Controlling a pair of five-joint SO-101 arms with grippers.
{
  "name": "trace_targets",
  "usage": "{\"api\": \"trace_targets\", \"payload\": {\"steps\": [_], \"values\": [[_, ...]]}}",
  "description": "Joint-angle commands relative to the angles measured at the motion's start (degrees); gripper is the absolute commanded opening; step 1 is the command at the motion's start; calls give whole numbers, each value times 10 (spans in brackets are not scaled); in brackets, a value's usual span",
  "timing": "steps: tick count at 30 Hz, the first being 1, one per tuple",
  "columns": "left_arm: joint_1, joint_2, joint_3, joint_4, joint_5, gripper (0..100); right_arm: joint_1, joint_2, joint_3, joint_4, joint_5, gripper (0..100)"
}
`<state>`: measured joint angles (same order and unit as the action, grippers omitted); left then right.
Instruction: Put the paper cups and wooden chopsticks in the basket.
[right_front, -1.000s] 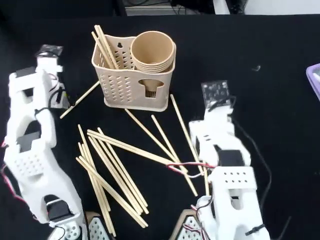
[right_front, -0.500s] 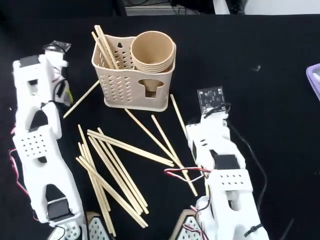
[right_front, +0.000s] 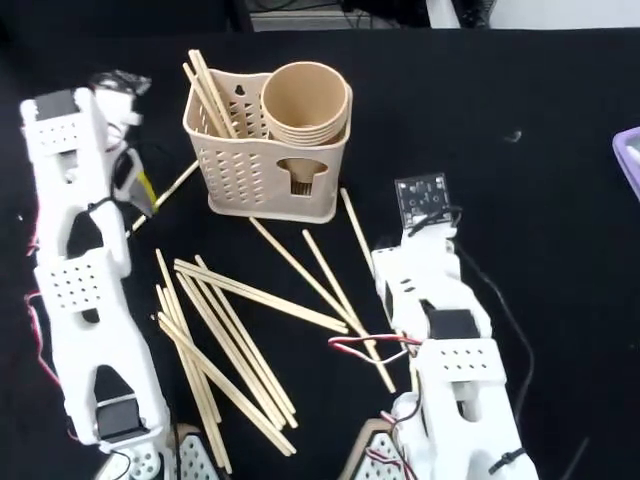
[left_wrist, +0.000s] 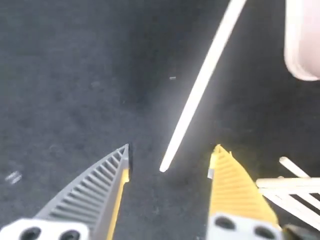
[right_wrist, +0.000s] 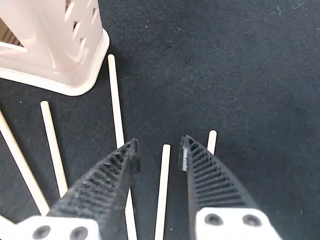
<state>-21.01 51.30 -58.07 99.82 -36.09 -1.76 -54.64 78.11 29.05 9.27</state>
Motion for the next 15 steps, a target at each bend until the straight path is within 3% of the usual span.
{"api": "trace_targets", "payload": {"steps": [1, 10, 15], "values": [[16, 17, -5, -20, -6, 253, -9, -12, -1, -13, -2, 138], [-7, 68, -9, -62, -2, 238, -9, -12, -1, -13, -2, 138], [-32, 70, -24, -60, -2, 20, -9, -12, 0, -14, -2, 138]]}}
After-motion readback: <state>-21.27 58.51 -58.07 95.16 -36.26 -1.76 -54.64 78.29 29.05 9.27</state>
